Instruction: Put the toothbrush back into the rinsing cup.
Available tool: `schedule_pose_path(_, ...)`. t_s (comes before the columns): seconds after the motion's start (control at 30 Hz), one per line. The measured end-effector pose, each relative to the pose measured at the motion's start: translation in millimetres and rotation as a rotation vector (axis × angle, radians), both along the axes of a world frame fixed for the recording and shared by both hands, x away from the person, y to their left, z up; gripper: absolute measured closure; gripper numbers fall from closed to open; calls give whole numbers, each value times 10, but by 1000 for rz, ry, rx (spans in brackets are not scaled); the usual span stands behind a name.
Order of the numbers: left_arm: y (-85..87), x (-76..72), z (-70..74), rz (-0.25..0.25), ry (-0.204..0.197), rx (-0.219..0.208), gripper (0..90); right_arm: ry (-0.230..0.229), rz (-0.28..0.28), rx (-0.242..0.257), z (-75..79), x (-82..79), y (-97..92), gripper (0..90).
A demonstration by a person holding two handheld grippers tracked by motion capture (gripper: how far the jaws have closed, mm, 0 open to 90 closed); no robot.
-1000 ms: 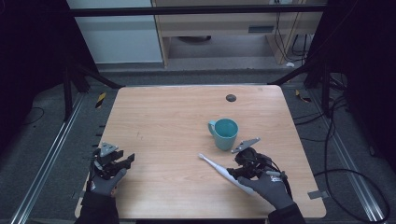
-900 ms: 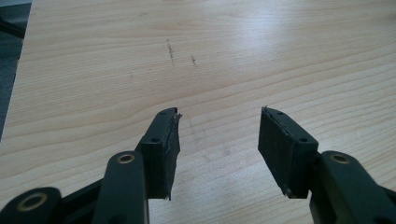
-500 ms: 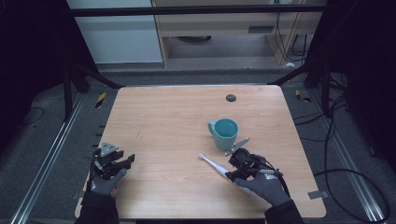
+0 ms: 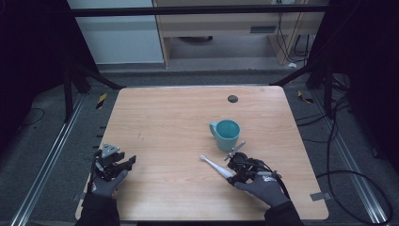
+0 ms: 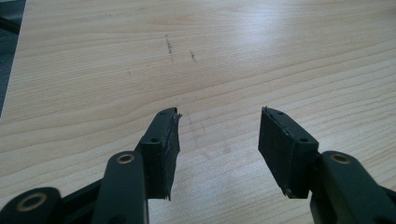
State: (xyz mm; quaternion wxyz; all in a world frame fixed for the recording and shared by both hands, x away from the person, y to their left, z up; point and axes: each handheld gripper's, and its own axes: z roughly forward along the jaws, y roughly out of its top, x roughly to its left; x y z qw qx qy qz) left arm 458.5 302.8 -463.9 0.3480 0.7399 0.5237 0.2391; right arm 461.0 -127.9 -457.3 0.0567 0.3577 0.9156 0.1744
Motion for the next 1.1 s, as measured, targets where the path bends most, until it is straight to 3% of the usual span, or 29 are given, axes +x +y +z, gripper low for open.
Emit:
schedule_pose_path(0.67, -6, 6, -9, 1, 2, -2, 473, 46, 0, -31, -121, 30, 21, 631)
schedule_pose_path(0.97, -7, 3, -4, -1, 1, -1, 473, 37, -10, -36, -116, 15, 26, 662)
schedule_pose_path(1.1, -5, 3, -4, -1, 1, -2, 474, 25, -10, -16, -64, -3, 16, 663)
